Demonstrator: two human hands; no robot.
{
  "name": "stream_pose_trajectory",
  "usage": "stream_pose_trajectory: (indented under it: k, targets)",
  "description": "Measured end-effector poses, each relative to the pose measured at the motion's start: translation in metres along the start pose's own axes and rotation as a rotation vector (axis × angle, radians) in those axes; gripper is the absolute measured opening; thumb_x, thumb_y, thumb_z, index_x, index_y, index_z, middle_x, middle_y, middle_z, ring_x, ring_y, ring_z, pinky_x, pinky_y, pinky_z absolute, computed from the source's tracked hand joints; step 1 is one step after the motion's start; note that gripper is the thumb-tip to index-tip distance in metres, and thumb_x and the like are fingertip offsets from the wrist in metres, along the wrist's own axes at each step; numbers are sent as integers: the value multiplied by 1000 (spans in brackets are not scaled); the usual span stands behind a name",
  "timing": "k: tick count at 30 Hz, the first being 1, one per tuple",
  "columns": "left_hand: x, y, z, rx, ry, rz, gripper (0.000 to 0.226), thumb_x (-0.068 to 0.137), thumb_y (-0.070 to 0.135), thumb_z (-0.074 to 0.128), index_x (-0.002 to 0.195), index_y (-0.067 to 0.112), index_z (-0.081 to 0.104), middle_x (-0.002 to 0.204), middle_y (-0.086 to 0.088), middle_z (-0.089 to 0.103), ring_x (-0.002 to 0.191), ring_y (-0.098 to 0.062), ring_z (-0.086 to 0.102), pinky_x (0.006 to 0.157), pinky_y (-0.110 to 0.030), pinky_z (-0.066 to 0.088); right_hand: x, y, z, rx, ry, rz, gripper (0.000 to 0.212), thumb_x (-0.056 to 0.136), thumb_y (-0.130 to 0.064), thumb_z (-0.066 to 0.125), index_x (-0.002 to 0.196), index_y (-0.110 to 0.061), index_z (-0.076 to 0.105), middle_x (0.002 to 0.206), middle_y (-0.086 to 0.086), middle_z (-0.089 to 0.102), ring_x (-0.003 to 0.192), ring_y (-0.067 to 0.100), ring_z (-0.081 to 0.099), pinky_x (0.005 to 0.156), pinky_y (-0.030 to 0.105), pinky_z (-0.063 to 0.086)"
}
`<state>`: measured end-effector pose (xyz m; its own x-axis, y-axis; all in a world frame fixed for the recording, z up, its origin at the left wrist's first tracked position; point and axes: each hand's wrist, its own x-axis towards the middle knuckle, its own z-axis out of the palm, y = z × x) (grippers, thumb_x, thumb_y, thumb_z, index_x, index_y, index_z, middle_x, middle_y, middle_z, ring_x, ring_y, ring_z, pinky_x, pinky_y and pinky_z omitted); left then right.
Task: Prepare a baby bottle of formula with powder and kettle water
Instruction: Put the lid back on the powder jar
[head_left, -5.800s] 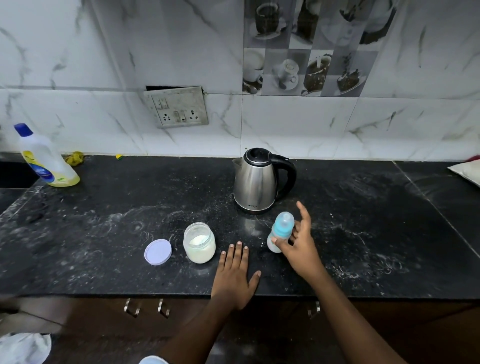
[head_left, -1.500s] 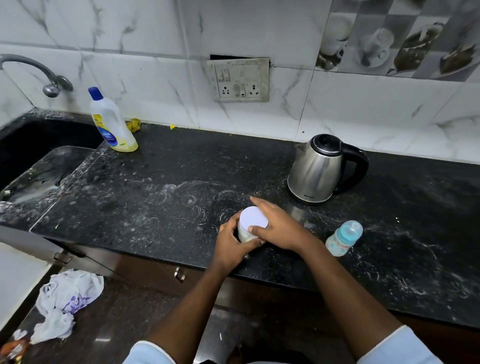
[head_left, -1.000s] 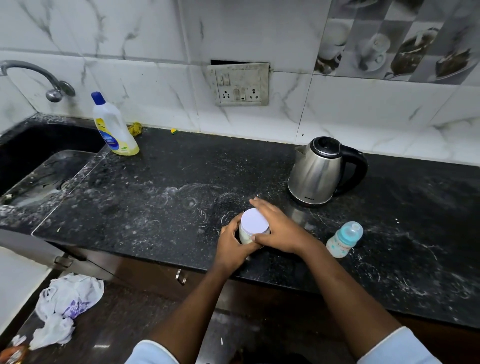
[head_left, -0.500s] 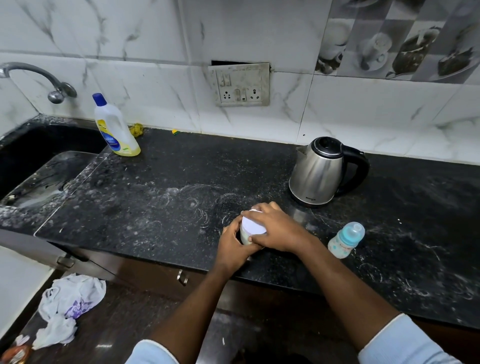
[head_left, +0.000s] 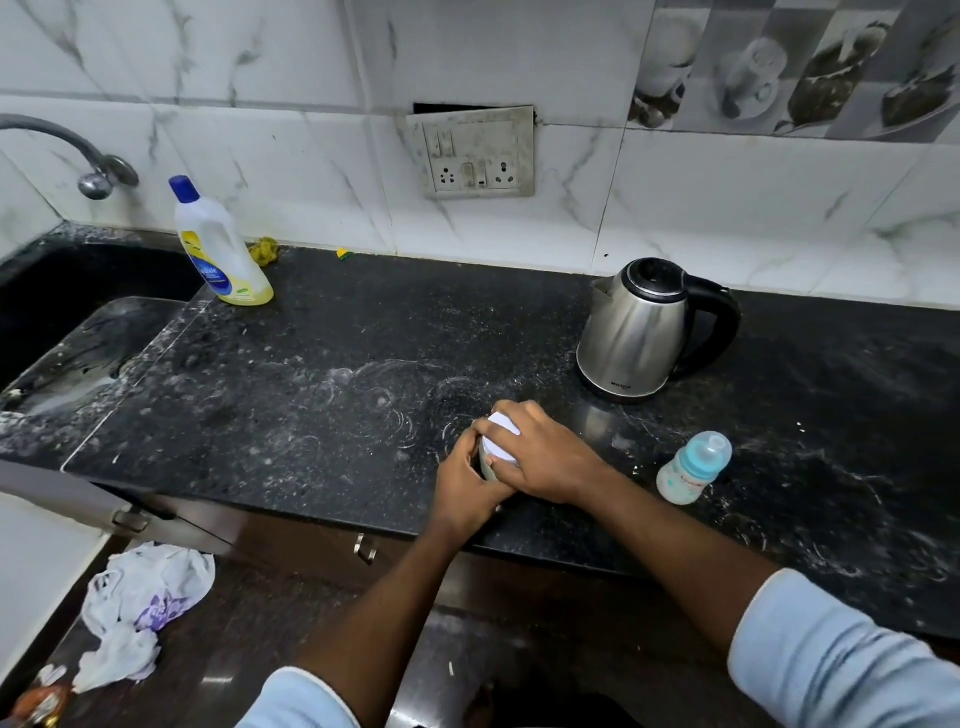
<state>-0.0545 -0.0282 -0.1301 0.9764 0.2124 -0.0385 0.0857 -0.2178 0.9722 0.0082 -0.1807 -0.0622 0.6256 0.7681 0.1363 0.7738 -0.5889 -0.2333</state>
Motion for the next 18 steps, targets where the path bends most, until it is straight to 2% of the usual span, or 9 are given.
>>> stream_pose_trajectory:
  k: [3, 5, 7, 9, 12, 14, 16, 18]
  targets:
    - [0, 2, -3, -12, -18, 17, 71, 68, 25, 88, 128, 51, 61, 119, 16, 76, 108, -6, 74, 85, -22, 58, 1, -5, 5, 2, 39, 37, 55, 98, -40, 51, 144, -10, 59, 141, 24, 55, 110, 43, 55, 98, 52, 51]
    - [1, 5, -5, -26, -26, 9, 71, 70, 21, 91, 130, 44, 61, 120, 15, 76, 110, -6, 73, 85, -18, 56, 5, 3, -3, -30, 0, -50, 56, 100, -47, 53, 145, -14, 56, 141, 20, 55, 112, 39, 55, 97, 50, 51]
    - [3, 6, -6, -37, -35, -6, 72, 69, 15, 94, 130, 33, 62, 120, 9, 78, 111, -10, 74, 86, -20, 56, 12, 14, -16, -175, -60, -168, 64, 100, -61, 42, 147, -19, 53, 142, 17, 55, 113, 35, 54, 95, 48, 49]
    - [4, 6, -6, -28, -36, -8, 73, 66, 15, 97, 128, 31, 62, 119, 5, 78, 110, -13, 75, 88, -27, 58, 18, 17, -20, -287, -78, -212, 67, 98, -66, 38, 144, -20, 55, 133, 15, 59, 109, 32, 54, 91, 47, 47]
    - [2, 3, -4, 0, -10, -21, 79, 63, 25, 98, 132, 38, 61, 117, 8, 78, 107, -15, 76, 89, -45, 63, 19, 11, -14, -242, -39, -169, 55, 97, -56, 51, 131, -14, 61, 111, 13, 60, 99, 32, 54, 86, 47, 48]
    - [1, 2, -2, -6, -1, -44, 83, 64, 26, 96, 137, 40, 59, 118, 7, 77, 107, -20, 76, 88, -55, 64, 17, 6, -10, -199, -40, -105, 53, 96, -52, 53, 130, -12, 60, 110, 14, 57, 99, 32, 52, 86, 47, 50]
    - [0, 1, 1, 6, 24, -31, 79, 65, 29, 93, 136, 42, 60, 120, 9, 77, 109, -15, 75, 94, -50, 62, 16, 2, -8, -195, -38, -45, 54, 97, -52, 51, 132, -11, 59, 112, 15, 56, 102, 32, 52, 85, 47, 50]
    - [-2, 1, 2, 12, 36, -25, 82, 64, 31, 90, 140, 34, 60, 124, 9, 76, 114, -11, 73, 100, -46, 60, 15, -3, -8, -206, -27, -2, 52, 98, -50, 51, 131, -10, 59, 113, 16, 56, 103, 33, 52, 83, 47, 50]
